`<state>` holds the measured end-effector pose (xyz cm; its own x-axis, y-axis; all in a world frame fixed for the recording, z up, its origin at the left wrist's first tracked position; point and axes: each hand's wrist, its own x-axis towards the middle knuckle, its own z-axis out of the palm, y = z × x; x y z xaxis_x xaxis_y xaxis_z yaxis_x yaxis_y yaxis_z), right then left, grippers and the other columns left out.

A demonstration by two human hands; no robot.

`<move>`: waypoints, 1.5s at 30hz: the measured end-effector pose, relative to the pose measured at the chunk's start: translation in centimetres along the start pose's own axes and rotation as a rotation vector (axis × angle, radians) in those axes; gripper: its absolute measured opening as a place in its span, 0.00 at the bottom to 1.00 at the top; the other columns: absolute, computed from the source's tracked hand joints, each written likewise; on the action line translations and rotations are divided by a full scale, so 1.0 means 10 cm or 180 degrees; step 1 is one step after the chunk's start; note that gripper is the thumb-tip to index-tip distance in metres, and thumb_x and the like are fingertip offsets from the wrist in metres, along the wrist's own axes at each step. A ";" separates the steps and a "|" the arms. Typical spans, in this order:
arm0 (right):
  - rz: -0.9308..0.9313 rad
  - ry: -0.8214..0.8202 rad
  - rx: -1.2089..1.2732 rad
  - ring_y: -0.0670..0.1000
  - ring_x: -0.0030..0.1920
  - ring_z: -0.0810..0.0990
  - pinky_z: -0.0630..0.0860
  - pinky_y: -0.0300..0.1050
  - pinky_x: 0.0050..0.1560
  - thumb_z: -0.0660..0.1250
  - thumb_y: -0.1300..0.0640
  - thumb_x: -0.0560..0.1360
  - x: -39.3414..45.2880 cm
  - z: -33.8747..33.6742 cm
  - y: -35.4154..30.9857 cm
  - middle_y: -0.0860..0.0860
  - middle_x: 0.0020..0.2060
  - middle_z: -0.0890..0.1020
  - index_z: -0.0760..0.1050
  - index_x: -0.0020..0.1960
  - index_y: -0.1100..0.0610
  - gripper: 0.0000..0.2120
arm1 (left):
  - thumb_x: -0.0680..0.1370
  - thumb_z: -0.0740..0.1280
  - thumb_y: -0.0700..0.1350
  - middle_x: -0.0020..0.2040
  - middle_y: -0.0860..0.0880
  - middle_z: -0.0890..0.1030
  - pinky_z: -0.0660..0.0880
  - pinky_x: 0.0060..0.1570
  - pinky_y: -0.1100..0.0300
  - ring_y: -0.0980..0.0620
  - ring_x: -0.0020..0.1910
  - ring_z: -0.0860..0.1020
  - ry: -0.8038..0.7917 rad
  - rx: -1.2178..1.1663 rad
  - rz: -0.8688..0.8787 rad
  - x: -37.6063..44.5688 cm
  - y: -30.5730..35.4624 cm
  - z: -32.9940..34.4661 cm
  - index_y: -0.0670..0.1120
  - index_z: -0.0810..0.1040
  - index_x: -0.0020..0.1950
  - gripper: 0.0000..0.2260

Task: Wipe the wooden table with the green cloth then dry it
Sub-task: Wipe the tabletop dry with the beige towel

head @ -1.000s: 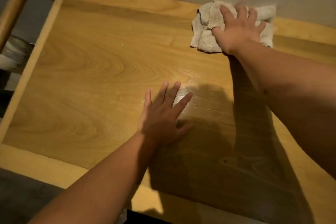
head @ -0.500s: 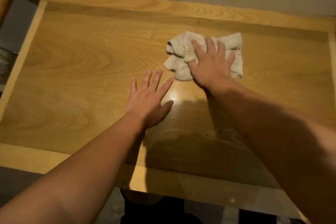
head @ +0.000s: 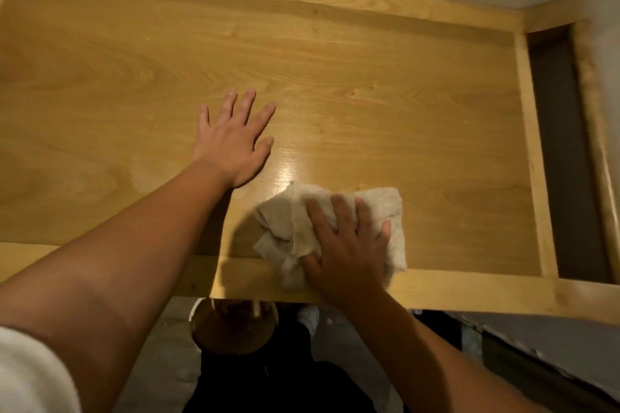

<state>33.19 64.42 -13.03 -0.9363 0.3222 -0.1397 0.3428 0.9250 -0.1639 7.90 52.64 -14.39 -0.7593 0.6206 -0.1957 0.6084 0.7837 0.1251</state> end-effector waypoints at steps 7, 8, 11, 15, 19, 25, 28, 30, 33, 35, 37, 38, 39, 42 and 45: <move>0.0053 -0.0190 0.0058 0.63 0.73 0.62 0.56 0.77 0.63 0.59 0.34 0.70 -0.20 -0.01 0.03 0.52 0.73 0.65 0.61 0.76 0.42 0.36 | 0.79 0.44 0.65 0.83 0.50 0.46 0.47 0.71 0.26 0.43 0.82 0.44 -0.0117 0.0089 -0.0080 -0.02 0.06 -0.06 0.62 0.47 0.80 0.29; 0.0025 -0.0200 0.0060 0.63 0.73 0.62 0.56 0.76 0.63 0.59 0.34 0.70 -0.20 -0.02 0.02 0.52 0.73 0.66 0.61 0.76 0.43 0.36 | 0.79 0.44 0.65 0.83 0.48 0.46 0.47 0.70 0.24 0.42 0.81 0.44 -0.0137 0.0044 -0.0213 -0.03 0.10 -0.07 0.63 0.49 0.80 0.29; 0.0008 -0.0149 0.0072 0.63 0.73 0.62 0.55 0.75 0.64 0.59 0.33 0.71 -0.21 -0.04 0.04 0.53 0.73 0.66 0.62 0.76 0.44 0.36 | 0.76 0.50 0.68 0.83 0.41 0.45 0.43 0.66 0.21 0.38 0.81 0.40 0.0036 -0.0238 -0.0587 -0.02 0.45 -0.08 0.61 0.55 0.79 0.32; -0.0057 -0.0179 0.0100 0.63 0.73 0.62 0.55 0.76 0.63 0.61 0.33 0.69 -0.21 -0.05 0.09 0.52 0.73 0.65 0.59 0.76 0.42 0.37 | 0.75 0.46 0.73 0.83 0.45 0.40 0.44 0.68 0.22 0.41 0.81 0.39 -0.0110 -0.0277 -0.0197 0.04 1.21 0.02 0.63 0.46 0.80 0.36; 0.0070 -0.0179 0.0024 0.62 0.75 0.60 0.54 0.77 0.65 0.59 0.33 0.70 -0.35 -0.08 0.38 0.50 0.75 0.65 0.58 0.78 0.41 0.37 | 0.73 0.40 0.75 0.83 0.48 0.41 0.42 0.68 0.23 0.43 0.81 0.40 -0.0161 -0.0085 -0.0241 0.10 1.31 0.13 0.63 0.43 0.80 0.37; 0.0448 -0.0272 -0.0067 0.64 0.75 0.62 0.61 0.77 0.61 0.61 0.33 0.68 -0.43 -0.21 0.86 0.52 0.74 0.68 0.63 0.76 0.42 0.38 | 0.75 0.42 0.74 0.83 0.48 0.42 0.42 0.69 0.24 0.43 0.81 0.40 -0.0100 -0.0115 -0.0242 0.09 1.32 0.08 0.62 0.44 0.80 0.36; 0.0397 -0.0282 -0.0112 0.63 0.75 0.61 0.60 0.78 0.62 0.60 0.34 0.69 -0.33 -0.21 0.88 0.53 0.75 0.66 0.61 0.77 0.42 0.37 | 0.75 0.43 0.74 0.83 0.48 0.42 0.42 0.70 0.24 0.43 0.81 0.40 -0.0099 -0.0145 -0.0261 0.07 1.31 0.10 0.62 0.44 0.80 0.36; 0.0319 -0.0233 -0.0100 0.63 0.75 0.59 0.60 0.79 0.62 0.59 0.35 0.71 -0.14 -0.21 0.95 0.53 0.76 0.64 0.58 0.77 0.41 0.36 | 0.75 0.43 0.74 0.83 0.49 0.42 0.42 0.70 0.24 0.43 0.81 0.40 -0.0090 -0.0154 -0.0263 0.09 1.31 0.11 0.62 0.44 0.80 0.36; 0.0251 -0.0146 -0.0058 0.62 0.76 0.56 0.60 0.78 0.63 0.56 0.37 0.73 0.40 -0.25 1.10 0.52 0.76 0.61 0.55 0.78 0.40 0.34 | 0.75 0.42 0.74 0.83 0.48 0.40 0.42 0.69 0.24 0.42 0.81 0.40 -0.0184 -0.0066 -0.0258 0.11 1.30 0.12 0.62 0.41 0.80 0.36; 0.0337 -0.0019 -0.0113 0.61 0.76 0.57 0.61 0.77 0.63 0.57 0.38 0.72 0.90 -0.29 1.16 0.51 0.76 0.62 0.57 0.77 0.40 0.33 | 0.75 0.44 0.72 0.83 0.47 0.41 0.43 0.69 0.24 0.41 0.81 0.40 -0.0178 -0.0073 -0.0240 0.12 1.29 0.12 0.61 0.43 0.80 0.35; 0.0427 0.0110 -0.0261 0.61 0.75 0.60 0.61 0.77 0.62 0.59 0.38 0.70 1.37 -0.33 1.19 0.51 0.75 0.66 0.60 0.76 0.40 0.34 | 0.76 0.48 0.69 0.83 0.46 0.46 0.45 0.69 0.23 0.40 0.81 0.44 -0.0067 -0.0198 -0.0214 0.11 1.30 0.11 0.61 0.50 0.80 0.34; 0.0428 0.0124 -0.0268 0.61 0.75 0.60 0.60 0.77 0.63 0.59 0.37 0.69 1.60 -0.35 1.20 0.51 0.74 0.67 0.61 0.75 0.39 0.34 | 0.76 0.50 0.69 0.83 0.46 0.48 0.46 0.68 0.22 0.40 0.81 0.46 0.0002 -0.0243 -0.0202 0.10 1.29 0.12 0.61 0.54 0.79 0.33; 0.0426 0.0110 -0.0216 0.61 0.76 0.58 0.58 0.77 0.64 0.58 0.37 0.69 1.82 -0.36 1.22 0.51 0.75 0.66 0.60 0.75 0.39 0.35 | 0.75 0.52 0.69 0.83 0.46 0.50 0.46 0.67 0.22 0.40 0.81 0.47 0.0046 -0.0257 -0.0204 0.10 1.29 0.12 0.61 0.57 0.78 0.32; 0.0444 -0.0016 -0.0064 0.60 0.78 0.52 0.51 0.78 0.66 0.52 0.34 0.70 2.47 -0.41 1.28 0.50 0.78 0.60 0.52 0.76 0.36 0.35 | 0.75 0.50 0.72 0.83 0.47 0.50 0.47 0.66 0.21 0.41 0.81 0.47 0.0008 -0.0097 -0.0242 0.14 1.29 0.14 0.60 0.55 0.78 0.34; 0.0458 -0.0044 -0.0143 0.60 0.78 0.49 0.49 0.78 0.67 0.47 0.34 0.70 2.95 -0.48 1.31 0.50 0.79 0.57 0.50 0.77 0.37 0.35 | 0.77 0.46 0.72 0.83 0.44 0.49 0.48 0.66 0.20 0.40 0.81 0.47 0.0040 -0.0010 -0.0119 0.14 1.28 0.17 0.58 0.52 0.81 0.35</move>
<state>9.69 86.97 -14.58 -0.8765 0.4495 -0.1721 0.4693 0.8777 -0.0975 15.02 63.53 -14.74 -0.7843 0.5912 -0.1880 0.5788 0.8064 0.1210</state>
